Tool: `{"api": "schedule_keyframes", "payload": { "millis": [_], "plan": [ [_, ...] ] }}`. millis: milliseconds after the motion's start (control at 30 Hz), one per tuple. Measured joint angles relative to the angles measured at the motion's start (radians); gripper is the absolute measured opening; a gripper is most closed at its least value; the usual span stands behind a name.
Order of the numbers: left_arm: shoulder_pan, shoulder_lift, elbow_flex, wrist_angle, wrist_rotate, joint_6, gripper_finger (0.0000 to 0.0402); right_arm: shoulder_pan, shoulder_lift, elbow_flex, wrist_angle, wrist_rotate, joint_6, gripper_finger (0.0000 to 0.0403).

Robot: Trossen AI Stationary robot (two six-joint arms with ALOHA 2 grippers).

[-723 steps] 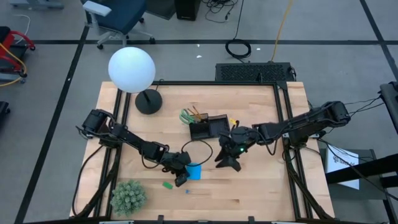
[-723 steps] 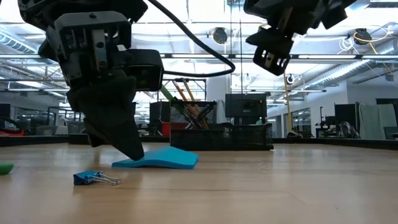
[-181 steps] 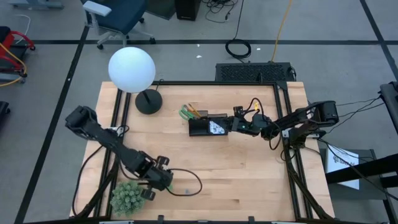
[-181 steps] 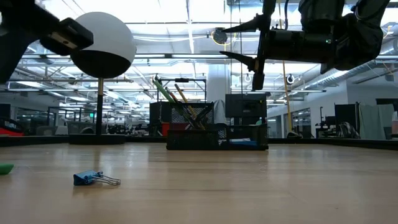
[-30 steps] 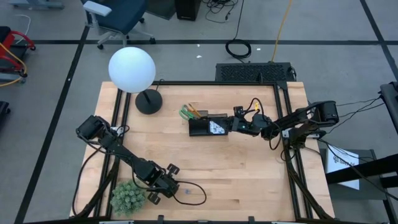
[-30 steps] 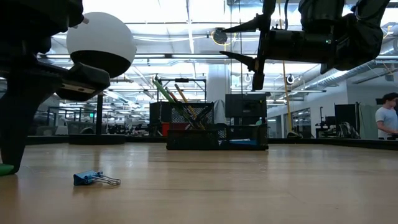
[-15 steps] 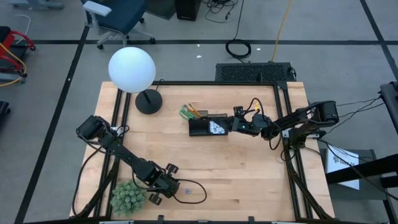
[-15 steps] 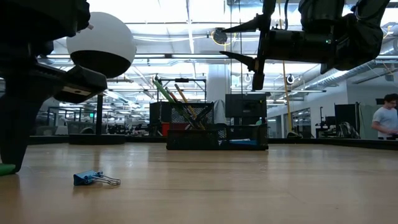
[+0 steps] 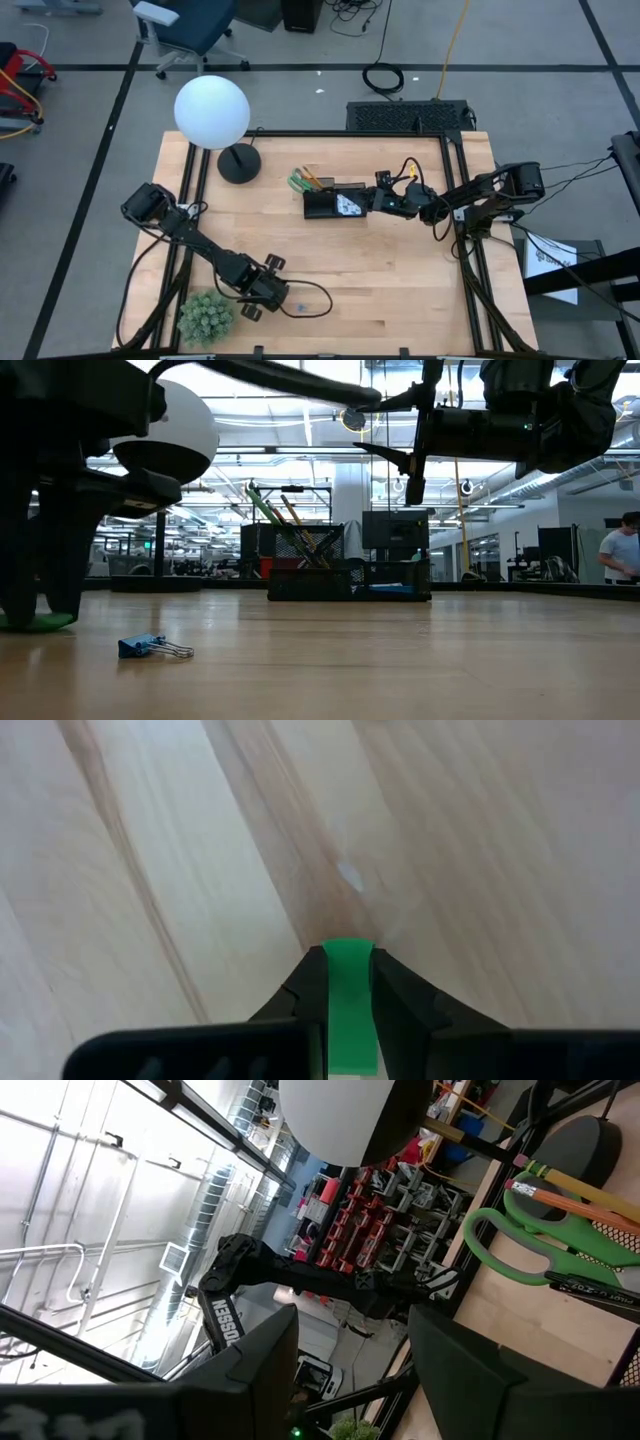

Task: Pick and place office supplies into organizer
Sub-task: Put the green eraser into the black desk organizer

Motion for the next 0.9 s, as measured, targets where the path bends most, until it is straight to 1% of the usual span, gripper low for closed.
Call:
{"api": "schedule_keyframes", "payload": {
  "millis": [233,433,600,733,900],
  "plan": [
    [0.002,-0.002,0.039,-0.051,0.011,0.007,0.0048,0.000,0.000,0.000,0.001,0.000,0.000,0.0181],
    [0.021,-0.004,0.107,-0.095,-0.009,0.039,0.0049,0.000,0.000,0.000,0.000,0.000,0.000,0.0181],
    [0.045,-0.004,0.136,-0.145,-0.050,0.048,0.0049,0.000,0.000,0.000,0.000,0.000,0.000,0.0181],
    [0.073,-0.034,0.137,-0.144,-0.056,0.025,0.0049,0.000,0.000,0.000,0.000,0.000,0.000,0.0181],
    [0.117,-0.099,0.137,-0.134,-0.104,-0.006,0.0049,0.000,0.000,0.000,0.000,0.000,0.000,0.0181]
  ]
}}
